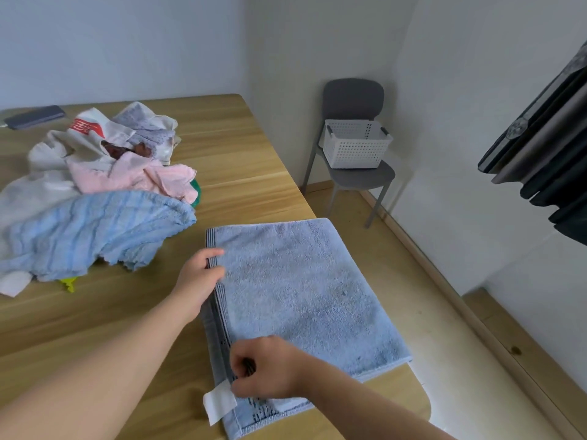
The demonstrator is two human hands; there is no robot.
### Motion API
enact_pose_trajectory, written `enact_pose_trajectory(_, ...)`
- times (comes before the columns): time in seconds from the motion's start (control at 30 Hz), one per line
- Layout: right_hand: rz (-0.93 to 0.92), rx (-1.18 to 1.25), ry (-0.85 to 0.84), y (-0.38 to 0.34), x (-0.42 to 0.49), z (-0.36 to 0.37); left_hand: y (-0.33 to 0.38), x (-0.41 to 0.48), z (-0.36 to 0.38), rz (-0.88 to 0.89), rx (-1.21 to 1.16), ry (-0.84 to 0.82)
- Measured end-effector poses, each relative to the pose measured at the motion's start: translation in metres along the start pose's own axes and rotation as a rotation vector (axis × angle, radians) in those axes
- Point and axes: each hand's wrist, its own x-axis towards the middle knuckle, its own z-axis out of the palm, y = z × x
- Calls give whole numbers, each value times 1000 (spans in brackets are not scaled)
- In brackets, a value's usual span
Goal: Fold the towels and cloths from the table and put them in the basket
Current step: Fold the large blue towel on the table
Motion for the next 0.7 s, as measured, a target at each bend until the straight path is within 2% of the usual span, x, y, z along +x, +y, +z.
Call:
enact_pose_trajectory(0.1,23,-26,-69,-1,6,17,-24,-3,-5,-102,82,115)
enact_pose_trajectory(0.17,31,-77,-141,4,7,27,-38,-6,-2,-146,197,80)
enact_pose_trajectory(0.23,53,-94,-182,12,7,30,-45,-7,3,-103,316,56)
enact_pose_trajectory(0.3,124,-43,-123,23,6,27,-49,-4,11,-120,413,131)
enact_pose_trajectory(0.4,246,-80,30,42,5,16,-50,-7,24,-288,451,180)
enact_pose_trajectory(0.57,256,63,81,56,8,12,-59,6,21,-134,385,79)
enact_pose_trajectory(0.7,270,221,141,57,16,12,-60,18,-9,-63,524,131)
